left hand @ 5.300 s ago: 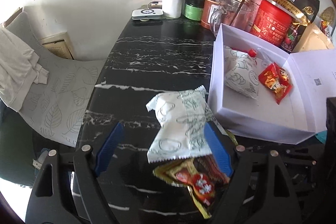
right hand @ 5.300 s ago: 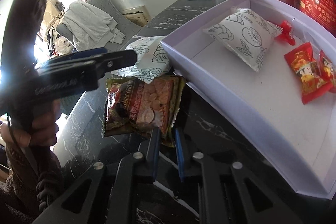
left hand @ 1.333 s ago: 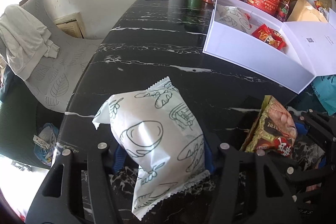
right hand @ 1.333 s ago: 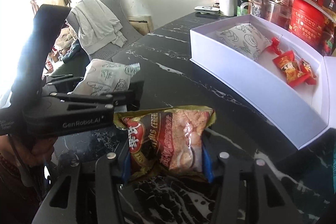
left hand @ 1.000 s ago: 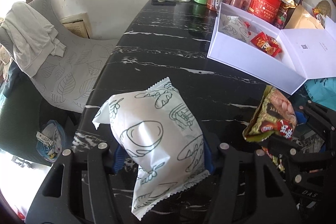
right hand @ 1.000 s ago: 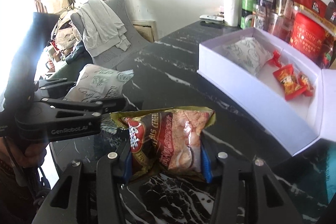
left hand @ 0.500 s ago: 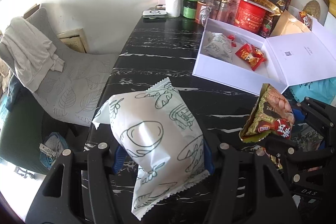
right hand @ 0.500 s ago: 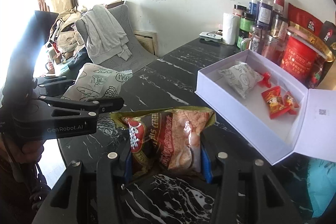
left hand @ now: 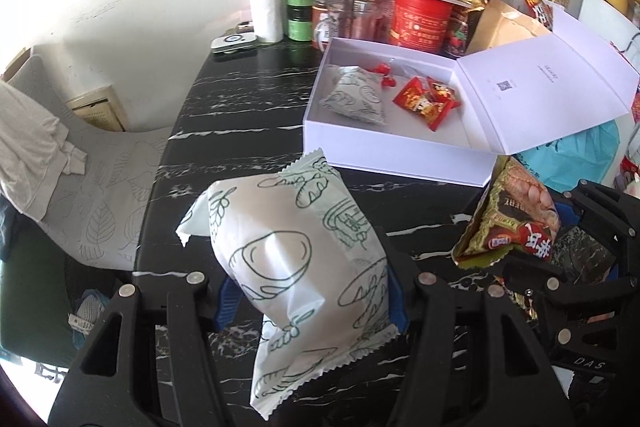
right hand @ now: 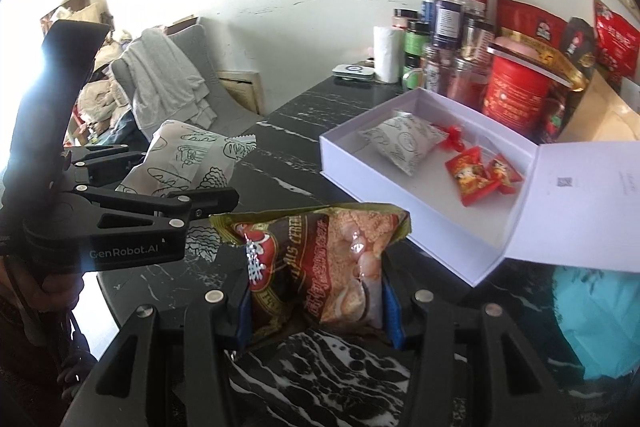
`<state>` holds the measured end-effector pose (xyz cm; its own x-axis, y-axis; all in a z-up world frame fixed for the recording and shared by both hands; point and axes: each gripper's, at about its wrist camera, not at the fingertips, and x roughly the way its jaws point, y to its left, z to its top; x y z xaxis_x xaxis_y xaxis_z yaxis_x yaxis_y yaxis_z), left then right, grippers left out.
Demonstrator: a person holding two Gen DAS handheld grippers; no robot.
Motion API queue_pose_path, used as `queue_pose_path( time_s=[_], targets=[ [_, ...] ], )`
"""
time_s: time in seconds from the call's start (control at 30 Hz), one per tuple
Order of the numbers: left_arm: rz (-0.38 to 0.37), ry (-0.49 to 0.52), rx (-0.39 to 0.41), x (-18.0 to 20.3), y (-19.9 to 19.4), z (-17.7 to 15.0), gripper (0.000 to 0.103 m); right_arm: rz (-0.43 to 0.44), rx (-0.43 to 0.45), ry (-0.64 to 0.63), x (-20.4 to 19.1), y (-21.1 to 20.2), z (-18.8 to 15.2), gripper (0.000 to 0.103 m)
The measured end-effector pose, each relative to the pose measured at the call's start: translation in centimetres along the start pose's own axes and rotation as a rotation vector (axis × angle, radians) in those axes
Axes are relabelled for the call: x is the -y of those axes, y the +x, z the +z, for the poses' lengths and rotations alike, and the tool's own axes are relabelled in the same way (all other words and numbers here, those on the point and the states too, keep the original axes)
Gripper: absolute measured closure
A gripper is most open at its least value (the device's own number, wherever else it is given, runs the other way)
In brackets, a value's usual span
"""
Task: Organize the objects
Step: 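Carry the bread bag in the left tool while the right tool carries the cereal bag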
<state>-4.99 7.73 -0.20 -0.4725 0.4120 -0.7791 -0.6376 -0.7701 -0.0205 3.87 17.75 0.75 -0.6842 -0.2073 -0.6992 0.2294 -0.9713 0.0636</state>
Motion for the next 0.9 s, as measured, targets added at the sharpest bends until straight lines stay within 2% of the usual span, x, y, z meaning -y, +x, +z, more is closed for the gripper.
queue_pose_path(
  time_s=[0.23, 0.43, 0.9],
  targets=[
    [-0.05, 0.061, -0.015, 2.0, 1.0, 0.7, 0.047, -0.058, 0.0, 0.066, 1.5, -0.7, -0.6, 0.052],
    [-0.083, 0.066, -0.034, 2.7, 2.1, 1.3, 0.047, -0.096, -0.002, 0.105, 2.9, -1.2, -0.9, 0.052],
    [-0.083, 0.079, -0.055, 3.5, 4.3, 3.8, 0.047, -0.101, -0.005, 0.112, 5.9, 0.3, 0.7, 0.052]
  ],
)
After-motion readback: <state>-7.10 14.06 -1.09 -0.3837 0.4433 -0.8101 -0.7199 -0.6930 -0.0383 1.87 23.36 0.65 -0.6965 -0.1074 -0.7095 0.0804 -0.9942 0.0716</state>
